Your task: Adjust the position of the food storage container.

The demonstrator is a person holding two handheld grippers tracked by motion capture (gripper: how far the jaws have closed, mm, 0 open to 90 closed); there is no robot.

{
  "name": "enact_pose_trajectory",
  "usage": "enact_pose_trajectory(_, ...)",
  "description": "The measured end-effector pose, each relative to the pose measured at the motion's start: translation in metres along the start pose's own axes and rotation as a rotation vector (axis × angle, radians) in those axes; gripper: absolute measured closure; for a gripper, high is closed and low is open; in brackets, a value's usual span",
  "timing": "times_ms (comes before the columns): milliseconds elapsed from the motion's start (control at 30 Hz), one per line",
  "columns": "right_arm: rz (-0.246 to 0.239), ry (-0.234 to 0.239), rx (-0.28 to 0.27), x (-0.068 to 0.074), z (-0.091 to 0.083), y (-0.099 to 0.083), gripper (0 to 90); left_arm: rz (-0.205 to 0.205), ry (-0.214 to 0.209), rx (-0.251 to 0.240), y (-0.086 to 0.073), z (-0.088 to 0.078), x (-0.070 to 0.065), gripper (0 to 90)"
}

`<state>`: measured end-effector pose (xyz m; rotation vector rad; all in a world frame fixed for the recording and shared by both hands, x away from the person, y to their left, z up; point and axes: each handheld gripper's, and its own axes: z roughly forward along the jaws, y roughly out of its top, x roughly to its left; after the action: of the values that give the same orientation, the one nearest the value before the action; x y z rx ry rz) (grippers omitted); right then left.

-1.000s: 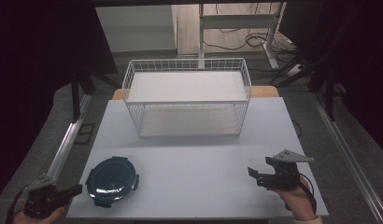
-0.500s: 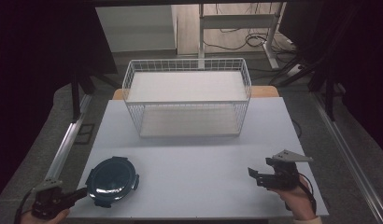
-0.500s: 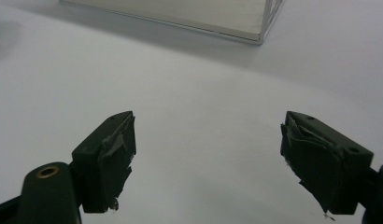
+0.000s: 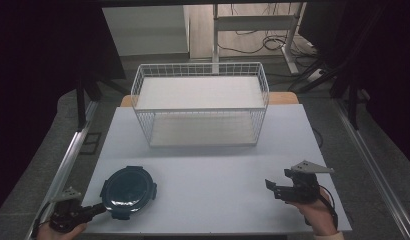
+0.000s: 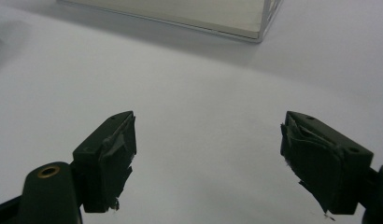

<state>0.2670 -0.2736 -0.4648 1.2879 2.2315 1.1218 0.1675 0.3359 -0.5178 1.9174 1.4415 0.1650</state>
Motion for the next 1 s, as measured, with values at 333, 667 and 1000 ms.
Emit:
enact_pose_trajectory(333, 0.002, 0.001, 0.003, -0.001, 0.0, -0.001, 17.9, -0.011, -0.005, 0.001, 0.013, 0.011, 0.0, 90.0)
enact_pose_trajectory(667, -0.008, 0.015, 0.018, 0.001, 0.004, -0.002, 17.9, 0.01, -0.031, 0.015, 0.032, 0.03, -0.012, 90.0)
enact_pose_trajectory(1000, -0.003, 0.018, 0.022, 0.0, 0.005, -0.003, 17.9, 0.063, -0.062, 0.047, 0.06, 0.061, -0.039, 90.0)
